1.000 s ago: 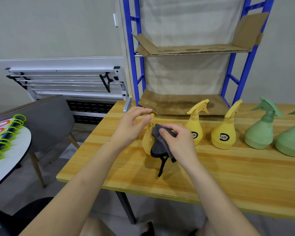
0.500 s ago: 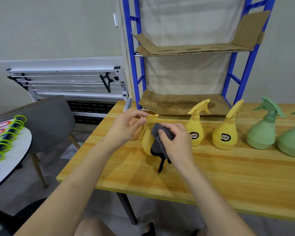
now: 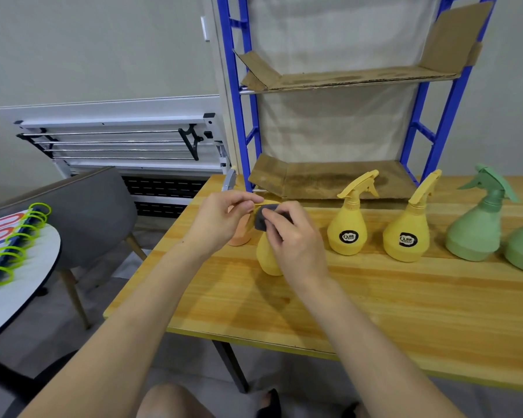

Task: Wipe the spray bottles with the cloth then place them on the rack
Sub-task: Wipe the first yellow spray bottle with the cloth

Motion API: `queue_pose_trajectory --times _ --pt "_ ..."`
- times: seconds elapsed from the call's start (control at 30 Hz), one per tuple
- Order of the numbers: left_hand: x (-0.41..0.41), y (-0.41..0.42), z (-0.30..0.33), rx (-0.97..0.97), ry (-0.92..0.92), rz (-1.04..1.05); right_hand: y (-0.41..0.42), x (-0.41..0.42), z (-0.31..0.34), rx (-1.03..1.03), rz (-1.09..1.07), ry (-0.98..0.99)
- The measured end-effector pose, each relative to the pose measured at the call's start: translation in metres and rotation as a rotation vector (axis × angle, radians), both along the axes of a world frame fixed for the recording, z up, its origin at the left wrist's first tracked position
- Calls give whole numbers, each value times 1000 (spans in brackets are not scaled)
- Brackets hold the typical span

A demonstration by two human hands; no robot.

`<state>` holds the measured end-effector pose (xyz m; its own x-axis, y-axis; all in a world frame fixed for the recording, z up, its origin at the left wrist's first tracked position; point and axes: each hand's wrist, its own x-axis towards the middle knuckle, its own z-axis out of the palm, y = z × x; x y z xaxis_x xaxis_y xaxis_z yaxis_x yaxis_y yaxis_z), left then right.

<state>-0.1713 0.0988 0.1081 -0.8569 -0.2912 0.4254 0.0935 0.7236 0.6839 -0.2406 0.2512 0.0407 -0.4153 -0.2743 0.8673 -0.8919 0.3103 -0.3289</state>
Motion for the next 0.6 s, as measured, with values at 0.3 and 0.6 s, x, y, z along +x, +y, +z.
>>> queue_pose_trajectory --times 0.3,0.6 --pt "2 5 0 30 -16 13 -6 13 3 -104 10 -105" --pt "1 5 4 29 -49 28 -1 7 -5 -87 -42 -244"
